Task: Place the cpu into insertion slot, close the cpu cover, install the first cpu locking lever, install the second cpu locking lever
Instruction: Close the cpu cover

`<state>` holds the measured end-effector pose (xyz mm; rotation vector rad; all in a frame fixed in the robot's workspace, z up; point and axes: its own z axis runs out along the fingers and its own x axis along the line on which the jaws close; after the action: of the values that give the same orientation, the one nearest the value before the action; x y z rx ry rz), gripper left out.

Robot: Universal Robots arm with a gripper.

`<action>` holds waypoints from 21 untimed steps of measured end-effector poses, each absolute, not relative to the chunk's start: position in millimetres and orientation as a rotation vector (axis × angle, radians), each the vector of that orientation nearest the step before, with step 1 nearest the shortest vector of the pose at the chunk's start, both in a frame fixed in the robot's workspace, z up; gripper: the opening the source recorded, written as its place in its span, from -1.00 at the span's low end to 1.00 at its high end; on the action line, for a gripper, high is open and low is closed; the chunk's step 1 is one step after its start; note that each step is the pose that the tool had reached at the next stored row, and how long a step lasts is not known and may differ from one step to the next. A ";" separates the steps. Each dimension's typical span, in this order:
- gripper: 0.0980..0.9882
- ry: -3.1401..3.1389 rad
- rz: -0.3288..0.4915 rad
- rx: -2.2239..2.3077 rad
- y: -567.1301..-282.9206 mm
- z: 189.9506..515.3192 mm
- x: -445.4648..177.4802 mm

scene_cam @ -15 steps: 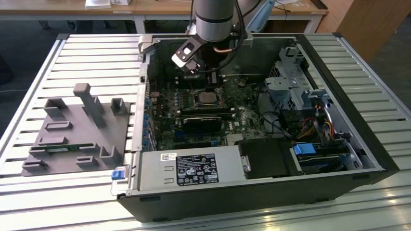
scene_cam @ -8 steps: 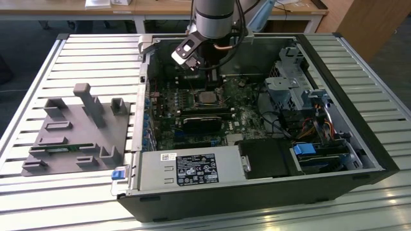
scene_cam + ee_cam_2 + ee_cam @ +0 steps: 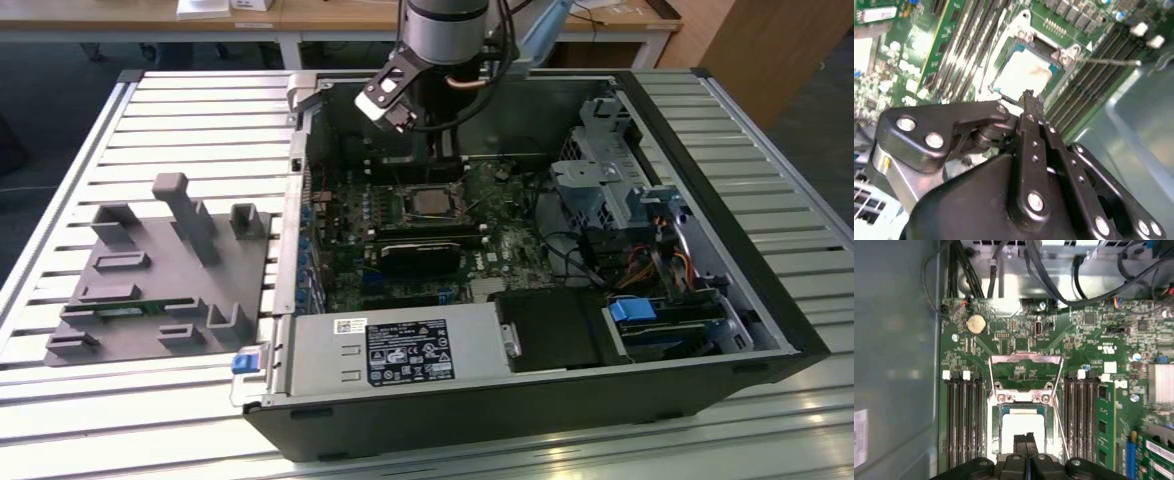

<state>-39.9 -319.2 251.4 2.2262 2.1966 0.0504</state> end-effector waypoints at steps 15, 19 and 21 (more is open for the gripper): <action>-0.98 2.196 0.050 2.227 -327.0 273.0 -38.6; -0.98 2.196 0.050 2.227 -327.1 273.0 -27.8; -0.98 2.196 0.050 2.227 -327.1 273.0 -21.3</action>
<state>-21.3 -327.1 273.0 2.2271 2.1960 0.0496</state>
